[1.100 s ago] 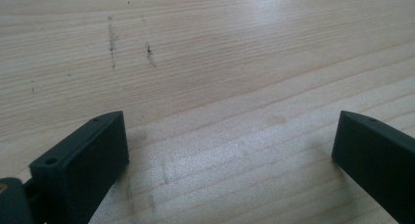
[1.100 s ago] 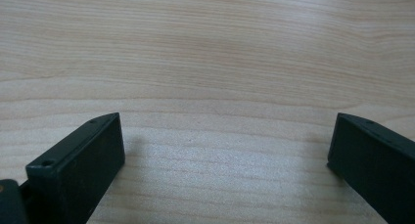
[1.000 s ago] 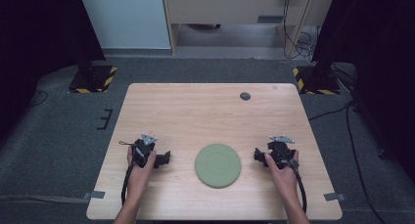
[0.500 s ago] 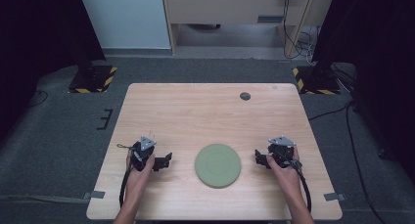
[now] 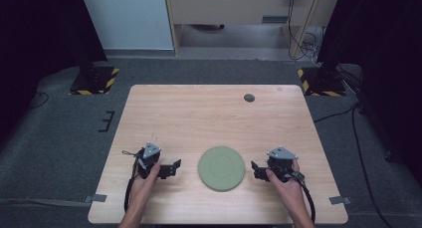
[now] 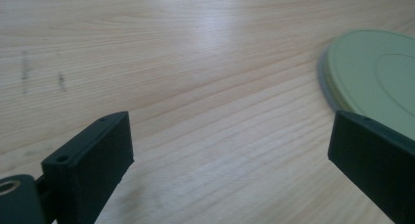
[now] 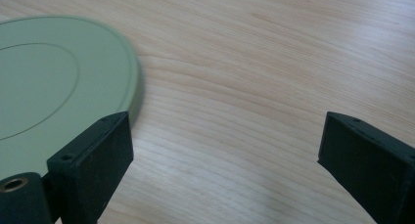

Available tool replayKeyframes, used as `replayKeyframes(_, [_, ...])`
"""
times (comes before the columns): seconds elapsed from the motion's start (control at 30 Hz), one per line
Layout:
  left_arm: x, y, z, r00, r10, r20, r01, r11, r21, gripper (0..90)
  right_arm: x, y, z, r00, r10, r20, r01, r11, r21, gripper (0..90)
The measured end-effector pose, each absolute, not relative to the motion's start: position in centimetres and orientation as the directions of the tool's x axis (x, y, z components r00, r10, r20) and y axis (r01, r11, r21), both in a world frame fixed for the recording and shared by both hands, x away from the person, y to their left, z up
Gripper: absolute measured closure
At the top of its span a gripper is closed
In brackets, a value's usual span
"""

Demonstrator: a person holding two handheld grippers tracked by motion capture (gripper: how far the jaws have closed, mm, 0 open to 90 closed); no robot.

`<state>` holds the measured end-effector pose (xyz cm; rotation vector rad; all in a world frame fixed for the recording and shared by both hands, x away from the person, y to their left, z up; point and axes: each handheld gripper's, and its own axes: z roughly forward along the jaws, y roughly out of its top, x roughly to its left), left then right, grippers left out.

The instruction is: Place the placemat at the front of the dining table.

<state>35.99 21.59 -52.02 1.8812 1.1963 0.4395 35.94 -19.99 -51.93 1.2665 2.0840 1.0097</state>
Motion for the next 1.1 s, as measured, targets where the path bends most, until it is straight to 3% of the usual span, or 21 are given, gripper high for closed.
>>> replayKeyframes(0.37, [35.5,18.6,-52.7,0.566,0.816,-0.115,0.567,-0.285,0.773,2.2,35.0,-18.0,-52.3,-0.522,0.850,-0.069,0.497,0.369,0.786,6.3])
replayKeyframes(0.67, [35.4,16.7,-53.3,0.595,0.792,-0.138,0.574,-0.298,0.763,2.3,34.6,-18.0,-52.5,-0.534,0.841,-0.087,0.499,0.396,0.771,6.0])
replayKeyframes(1.1, [35.5,15.3,-53.4,0.623,0.776,-0.103,0.555,-0.345,0.757,2.3,34.3,-17.8,-53.1,-0.537,0.840,-0.075,0.517,0.398,0.758,5.9])
